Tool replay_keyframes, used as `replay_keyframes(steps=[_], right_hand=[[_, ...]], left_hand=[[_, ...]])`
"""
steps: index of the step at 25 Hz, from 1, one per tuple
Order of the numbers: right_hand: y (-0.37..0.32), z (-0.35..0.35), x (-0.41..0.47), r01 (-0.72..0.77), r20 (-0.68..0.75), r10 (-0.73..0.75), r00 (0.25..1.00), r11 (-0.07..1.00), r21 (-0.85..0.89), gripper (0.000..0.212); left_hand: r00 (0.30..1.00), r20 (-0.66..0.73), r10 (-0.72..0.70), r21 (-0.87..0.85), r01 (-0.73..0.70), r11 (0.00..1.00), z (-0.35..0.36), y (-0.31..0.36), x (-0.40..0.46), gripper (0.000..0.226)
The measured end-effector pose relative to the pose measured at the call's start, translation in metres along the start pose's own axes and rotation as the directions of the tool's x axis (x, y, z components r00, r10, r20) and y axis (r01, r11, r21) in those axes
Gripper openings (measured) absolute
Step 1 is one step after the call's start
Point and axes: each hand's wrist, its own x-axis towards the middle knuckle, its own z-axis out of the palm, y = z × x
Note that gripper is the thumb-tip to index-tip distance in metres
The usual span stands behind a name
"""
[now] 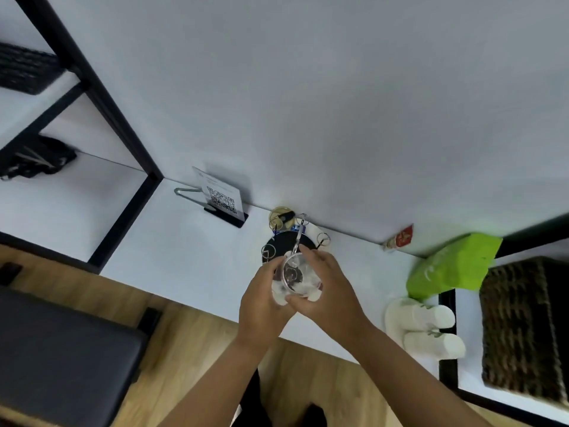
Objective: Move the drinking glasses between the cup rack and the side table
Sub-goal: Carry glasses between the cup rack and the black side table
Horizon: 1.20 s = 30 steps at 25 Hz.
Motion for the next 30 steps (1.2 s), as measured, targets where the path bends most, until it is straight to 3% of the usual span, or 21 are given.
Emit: replay_keyframes(steps=[6,10,13,17,30], right_hand=[[0.026,0.017,0.007,-0.037,0.018,0.036,0.999,0.998,0.054,0.096],[0.04,0.016,0.009,-0.092,-0.04,0.094,0.995,0.995,0.048,0.068],[0.061,0.011,0.016,-0.123,-0.142,0.105,0.984,0.984,-0.127,0.053],[0.079,0.011,0.028,-0.192,-0.106,0.169,0.98,0.946,-0.262,0.062],[0.111,0.032,0.049,-0.224,-0.007,0.237,0.971,0.904,-0.366,0.079]], left_hand=[[0.995,0.033,-0.095,-0.059,0.097,0.994,0.019,-0.044,0.009,0.076],[0.995,0.031,-0.09,-0.061,0.092,0.994,0.024,-0.055,0.019,0.074],[0.995,0.04,-0.092,-0.055,0.094,0.994,0.024,-0.064,0.027,0.077],[0.995,0.061,-0.08,-0.026,0.082,0.996,0.025,-0.079,0.034,0.079],[0.99,0.092,-0.108,0.03,0.106,0.994,0.055,-0.124,0.036,0.085]])
